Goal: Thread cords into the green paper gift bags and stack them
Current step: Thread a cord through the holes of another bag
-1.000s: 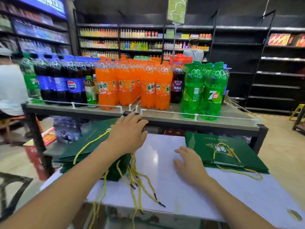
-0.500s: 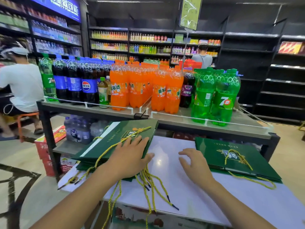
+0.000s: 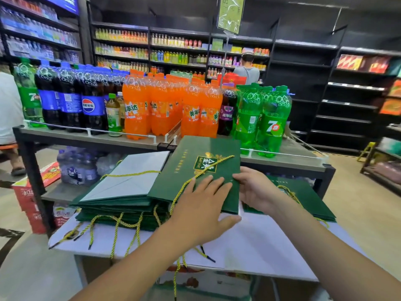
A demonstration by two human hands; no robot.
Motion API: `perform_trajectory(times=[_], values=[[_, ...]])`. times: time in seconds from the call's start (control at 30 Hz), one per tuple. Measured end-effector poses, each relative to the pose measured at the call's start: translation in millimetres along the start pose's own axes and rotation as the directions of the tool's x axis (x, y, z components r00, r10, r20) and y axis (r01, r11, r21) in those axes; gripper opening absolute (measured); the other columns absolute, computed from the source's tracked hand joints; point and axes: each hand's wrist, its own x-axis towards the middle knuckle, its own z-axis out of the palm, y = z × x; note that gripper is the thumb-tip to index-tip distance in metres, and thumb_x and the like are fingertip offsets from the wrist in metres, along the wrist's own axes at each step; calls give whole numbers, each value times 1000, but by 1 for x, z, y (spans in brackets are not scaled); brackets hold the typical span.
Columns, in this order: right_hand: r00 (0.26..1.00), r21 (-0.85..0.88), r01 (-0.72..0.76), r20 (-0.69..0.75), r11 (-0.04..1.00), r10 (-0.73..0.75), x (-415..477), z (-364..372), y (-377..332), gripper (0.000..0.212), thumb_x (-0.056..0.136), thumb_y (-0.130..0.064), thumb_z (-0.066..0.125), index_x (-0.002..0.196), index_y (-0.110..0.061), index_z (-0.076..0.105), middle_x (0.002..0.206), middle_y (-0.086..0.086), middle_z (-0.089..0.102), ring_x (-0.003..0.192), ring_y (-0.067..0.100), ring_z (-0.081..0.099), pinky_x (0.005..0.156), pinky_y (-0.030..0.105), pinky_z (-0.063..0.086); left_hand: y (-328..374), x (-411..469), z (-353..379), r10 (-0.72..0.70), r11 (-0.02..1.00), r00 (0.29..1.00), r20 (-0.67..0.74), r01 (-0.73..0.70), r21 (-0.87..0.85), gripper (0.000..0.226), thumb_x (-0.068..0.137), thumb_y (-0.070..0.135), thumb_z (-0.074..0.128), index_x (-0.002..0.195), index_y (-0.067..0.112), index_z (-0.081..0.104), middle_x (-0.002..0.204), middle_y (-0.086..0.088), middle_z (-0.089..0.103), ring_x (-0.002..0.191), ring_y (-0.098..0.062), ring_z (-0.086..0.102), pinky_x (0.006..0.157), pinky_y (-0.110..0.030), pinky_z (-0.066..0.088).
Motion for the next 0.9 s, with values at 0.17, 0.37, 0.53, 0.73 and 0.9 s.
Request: perform_trajectory(times=[0.17, 0.37, 0.53, 0.73, 0.9], values=[[994, 108, 53, -102, 993, -42, -27, -32, 18, 27, 104, 3, 43, 122, -3, 62, 108, 14, 77, 82, 21, 76, 65, 34, 63, 16, 6, 16, 133, 991, 991, 35, -133, 12, 82, 94, 69, 34, 163, 33, 10, 172, 10, 2, 158, -16, -6, 126, -53, -3], [957, 334, 117, -291, 935, -16, -51, -48, 65, 27, 99, 10, 48, 122, 5, 62, 117, 23, 73, 95, 31, 74, 79, 45, 64, 25, 12, 46, 150, 988, 983, 105, -151, 5, 78, 96, 37, 44, 164, 29, 8, 172, 11, 0, 158, -15, -5, 126, -56, 0], [928, 455, -60, -304, 889, 218, -55, -44, 102, 33, 100, 12, 46, 131, 15, 58, 106, 24, 73, 92, 34, 71, 65, 38, 65, 6, 16, 81, 181, 978, 966, 183, -158, -135, 68, 100, 15, 43, 163, 32, 21, 170, 9, 16, 157, -16, 12, 126, -40, 17], [873, 32, -467, -138, 884, 467, -72, -56, 71, 33, 102, -20, 54, 124, 4, 59, 111, 25, 74, 86, 29, 77, 61, 31, 62, -25, 23, 97, 196, 946, 955, 221, -126, -297, 64, 98, 23, 45, 159, 37, 30, 168, 12, 22, 155, -11, 18, 124, -29, 18], [979, -662, -198, -168, 723, 115, -58, -56, 49, 16, 99, -27, 64, 95, -15, 74, 88, 1, 79, 68, 11, 68, 59, 22, 49, -31, 28, 108, 212, 941, 975, 71, -184, -283, 49, 99, 54, 48, 145, 39, 50, 152, 15, 44, 139, -9, 39, 116, -37, 33]])
